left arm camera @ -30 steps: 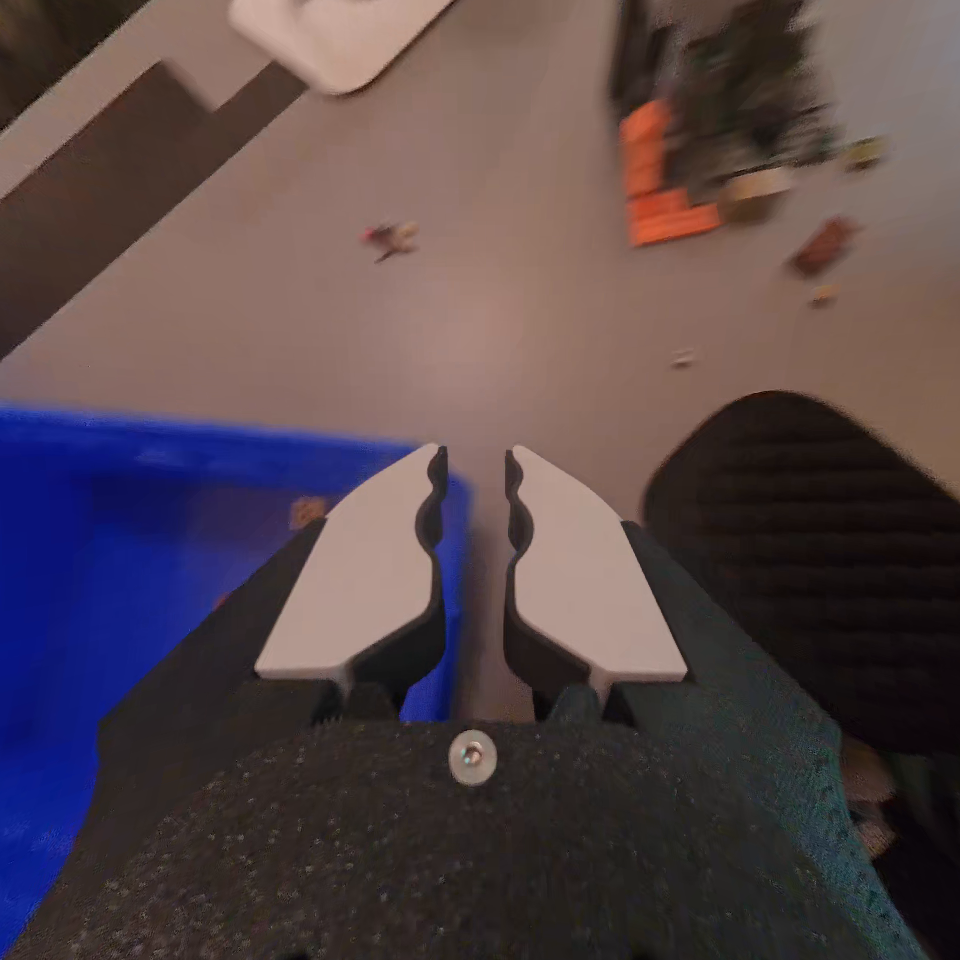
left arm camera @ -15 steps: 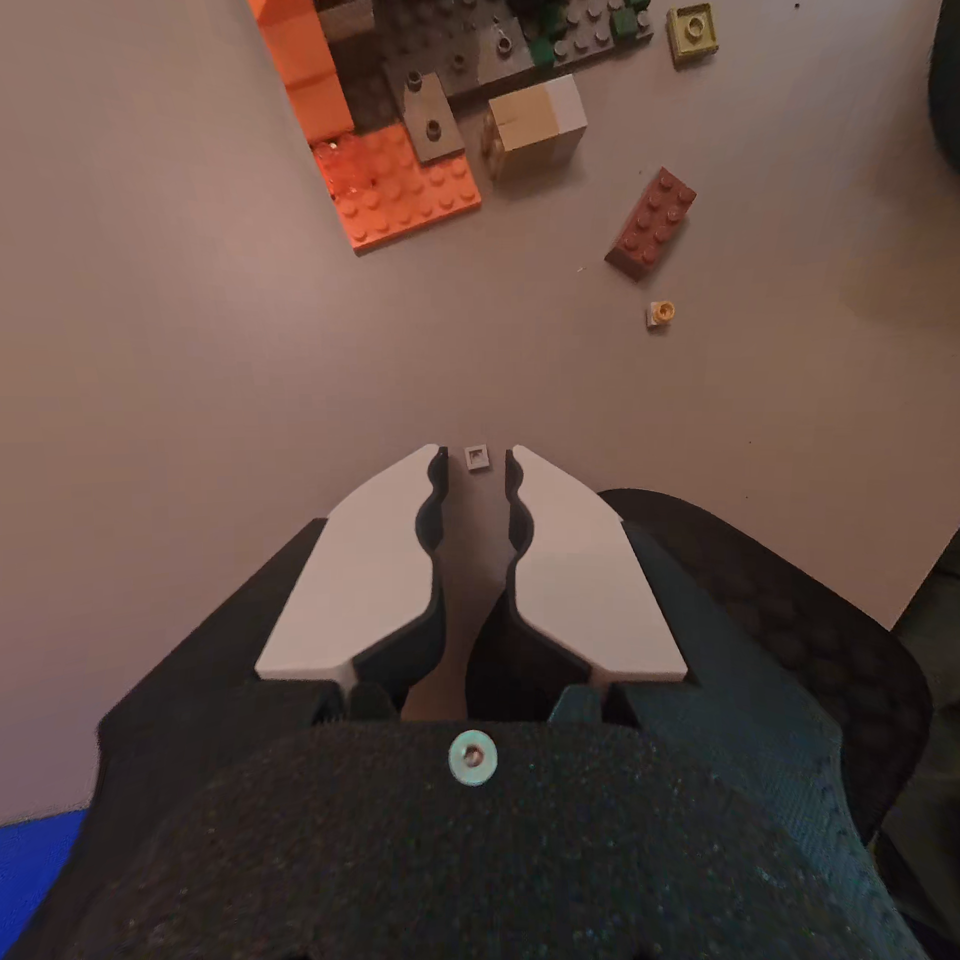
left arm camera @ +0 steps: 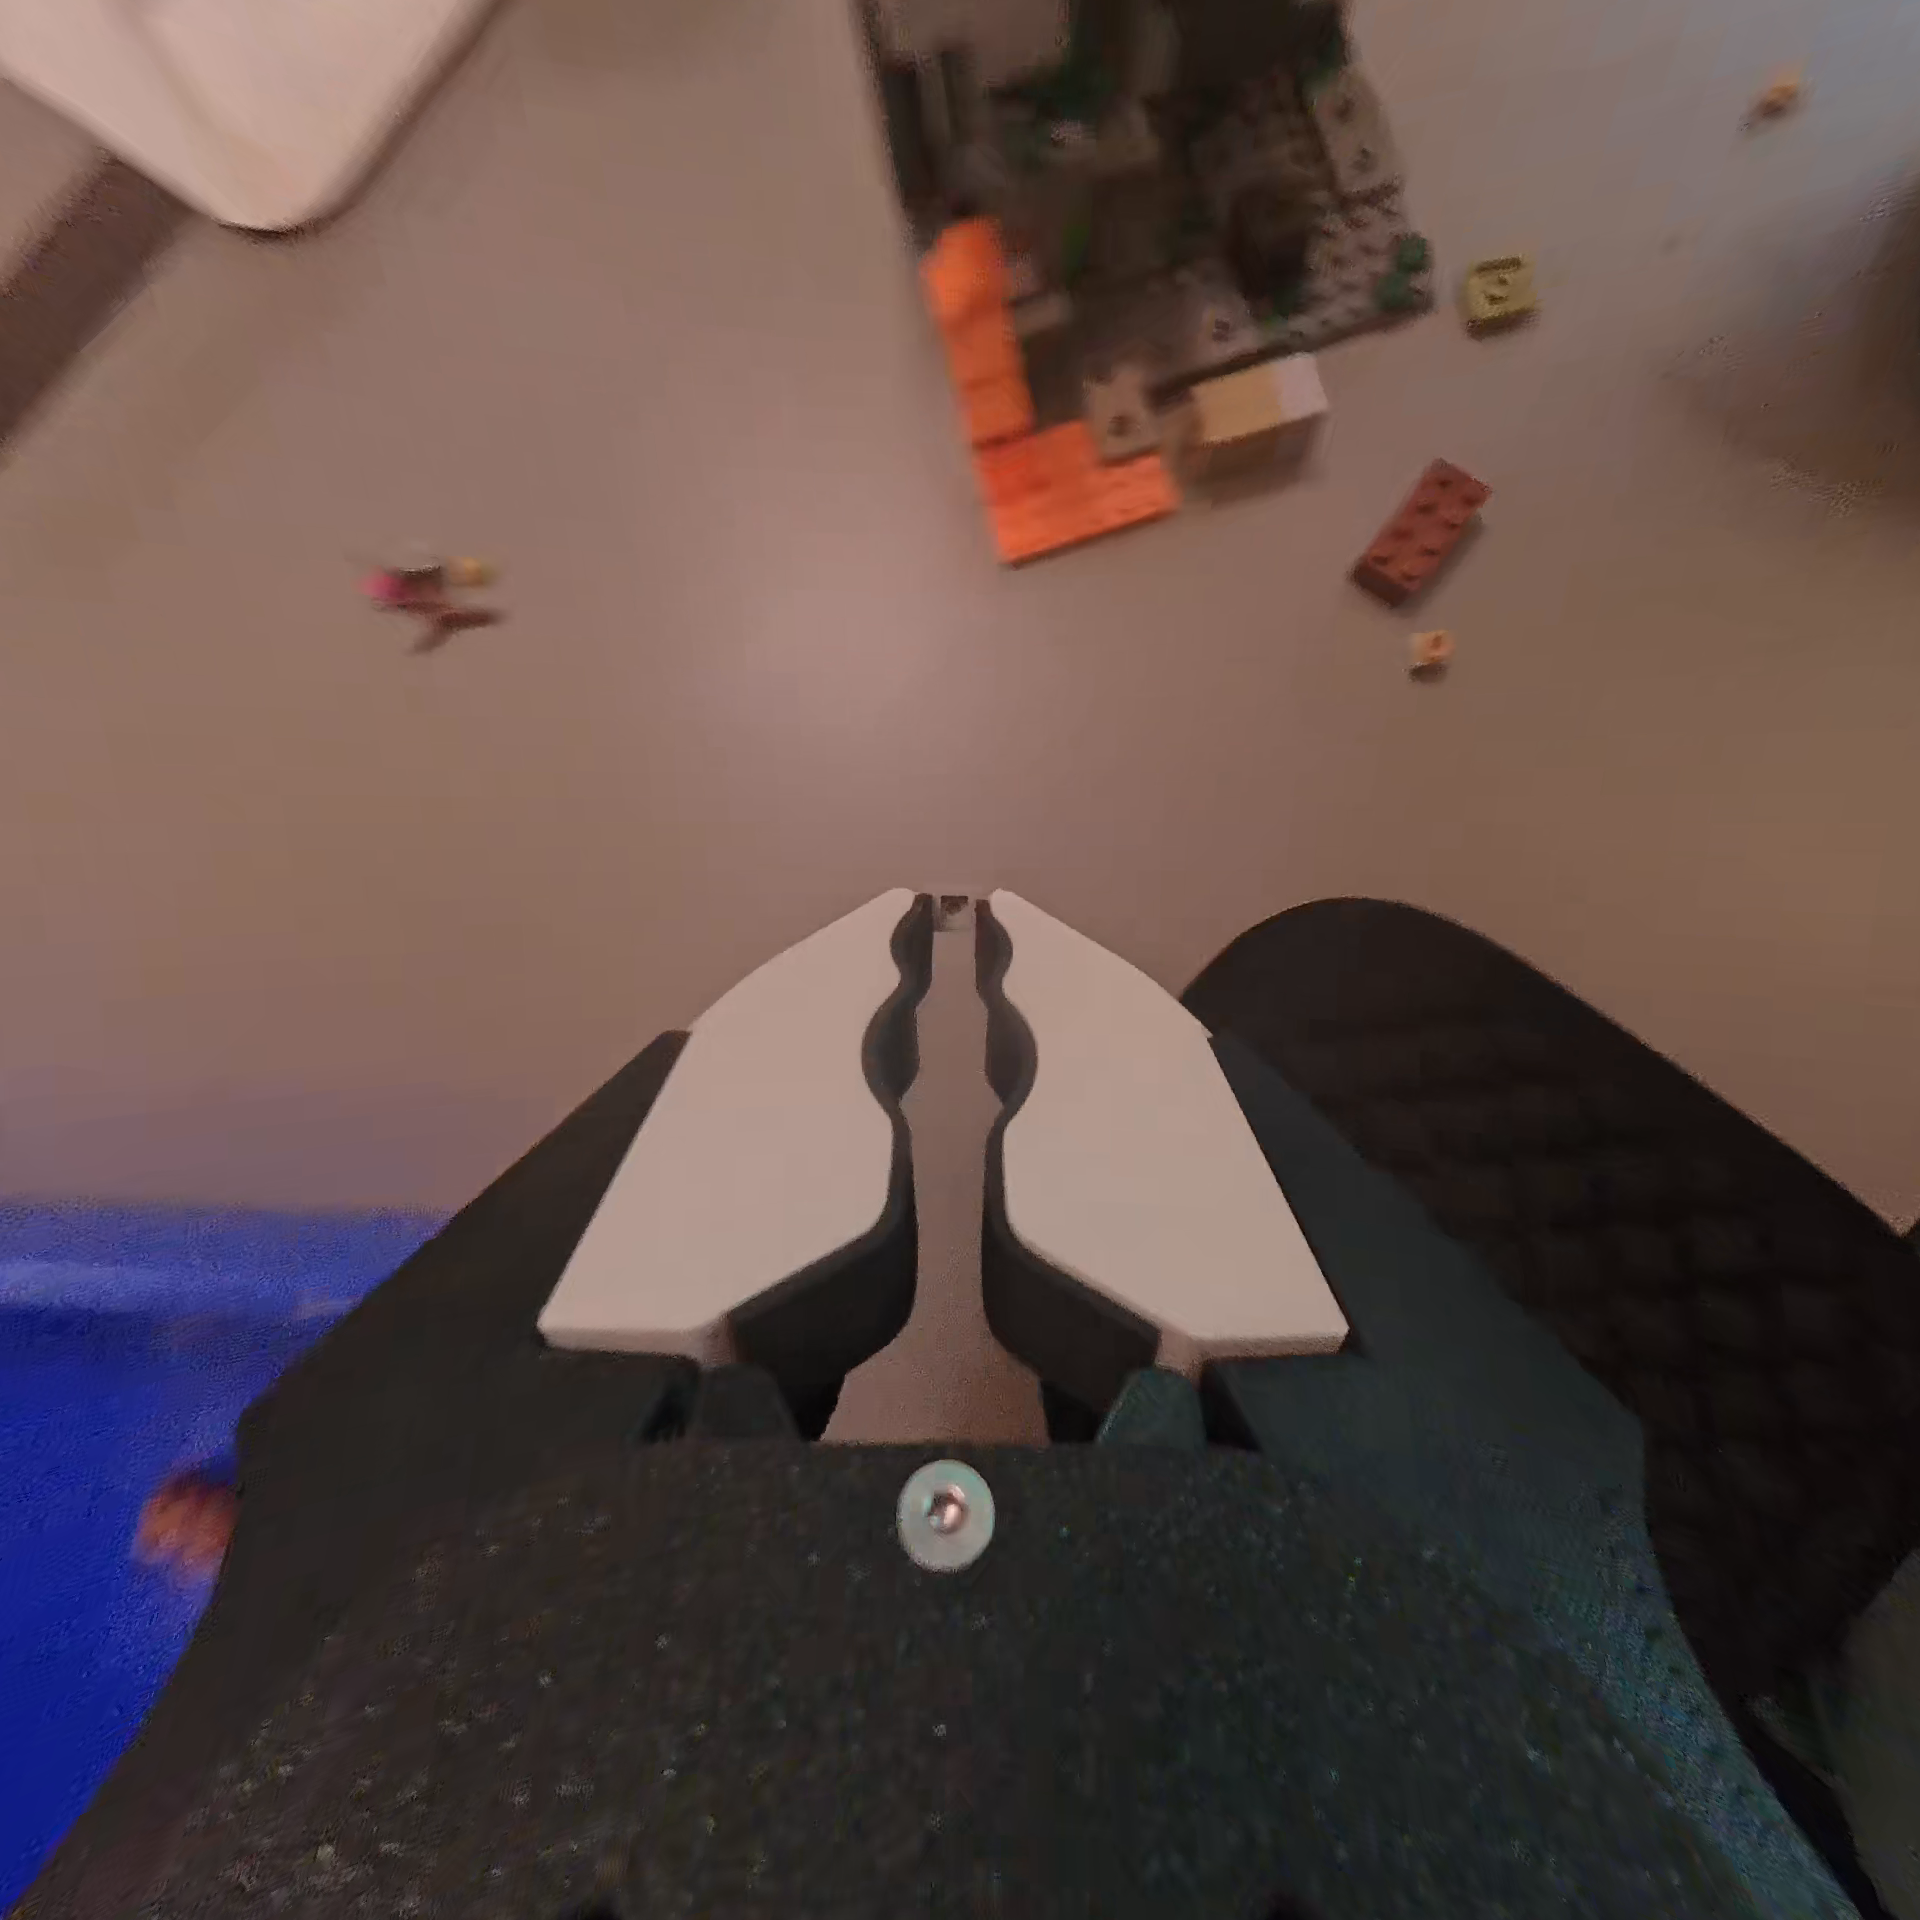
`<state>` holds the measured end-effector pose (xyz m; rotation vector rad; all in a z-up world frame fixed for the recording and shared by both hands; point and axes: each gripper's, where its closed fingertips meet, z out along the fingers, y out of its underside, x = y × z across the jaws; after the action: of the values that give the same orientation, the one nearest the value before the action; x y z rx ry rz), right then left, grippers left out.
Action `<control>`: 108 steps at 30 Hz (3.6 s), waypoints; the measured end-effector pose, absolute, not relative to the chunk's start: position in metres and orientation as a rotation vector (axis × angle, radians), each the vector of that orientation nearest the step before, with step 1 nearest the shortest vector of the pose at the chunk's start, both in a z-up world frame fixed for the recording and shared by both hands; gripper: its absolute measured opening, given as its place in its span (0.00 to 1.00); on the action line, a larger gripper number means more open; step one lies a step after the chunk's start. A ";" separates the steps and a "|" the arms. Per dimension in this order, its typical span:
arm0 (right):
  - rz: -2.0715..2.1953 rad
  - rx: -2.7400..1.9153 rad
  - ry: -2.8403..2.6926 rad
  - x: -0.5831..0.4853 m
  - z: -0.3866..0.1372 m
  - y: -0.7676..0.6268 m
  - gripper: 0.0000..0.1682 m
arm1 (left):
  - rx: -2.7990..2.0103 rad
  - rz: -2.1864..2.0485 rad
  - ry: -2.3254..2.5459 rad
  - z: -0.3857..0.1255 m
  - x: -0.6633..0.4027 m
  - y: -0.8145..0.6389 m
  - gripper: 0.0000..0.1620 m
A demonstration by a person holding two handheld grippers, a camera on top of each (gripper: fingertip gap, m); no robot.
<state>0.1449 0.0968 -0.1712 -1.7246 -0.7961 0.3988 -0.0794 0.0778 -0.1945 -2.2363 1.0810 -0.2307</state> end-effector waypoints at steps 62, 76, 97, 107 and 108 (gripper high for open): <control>0.448 -1.750 -0.778 0.156 -0.175 0.099 0.00 | -2.214 -0.439 1.482 -0.262 0.050 0.033 0.17; 0.771 -1.682 -1.180 0.090 -0.193 0.034 0.01 | -1.925 -0.302 1.489 -0.236 0.067 0.029 0.05; 1.308 -1.734 -1.054 0.071 -0.172 0.011 0.01 | -1.639 -0.310 1.368 -0.171 0.074 0.010 0.05; 1.389 -1.734 -1.022 0.068 -0.168 0.009 0.02 | -1.634 -0.355 1.386 -0.170 0.077 0.006 0.04; 1.371 -1.739 -1.028 0.069 -0.169 0.010 0.02 | -1.634 -0.386 1.375 -0.168 0.078 0.005 0.04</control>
<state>0.0689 0.0097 -0.1689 -1.7389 -1.0282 1.3712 0.0777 0.0046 -0.1682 -1.6340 1.3754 -0.3861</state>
